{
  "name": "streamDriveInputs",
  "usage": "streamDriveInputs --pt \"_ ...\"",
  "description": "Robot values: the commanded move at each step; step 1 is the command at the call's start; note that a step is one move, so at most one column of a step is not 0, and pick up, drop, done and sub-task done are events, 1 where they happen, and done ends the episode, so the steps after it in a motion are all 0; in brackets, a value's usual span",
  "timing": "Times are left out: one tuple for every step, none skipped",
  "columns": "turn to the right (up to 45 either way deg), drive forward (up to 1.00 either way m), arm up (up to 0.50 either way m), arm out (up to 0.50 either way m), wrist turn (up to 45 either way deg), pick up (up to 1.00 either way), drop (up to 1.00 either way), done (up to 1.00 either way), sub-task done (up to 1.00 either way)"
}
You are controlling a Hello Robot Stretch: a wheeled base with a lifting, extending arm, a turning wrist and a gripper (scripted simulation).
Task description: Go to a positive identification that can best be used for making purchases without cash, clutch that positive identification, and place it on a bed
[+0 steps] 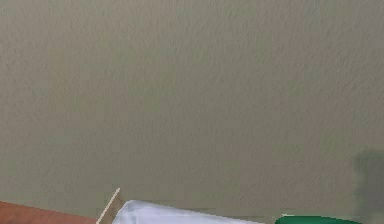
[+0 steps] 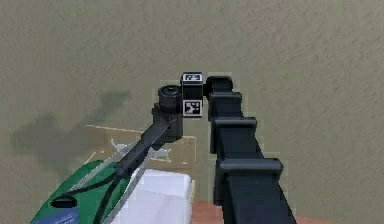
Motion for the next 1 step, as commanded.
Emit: streamDriveInputs --pt "0.0 0.00 0.00 0.00 39.0 0.00 0.00 0.00 0.00"
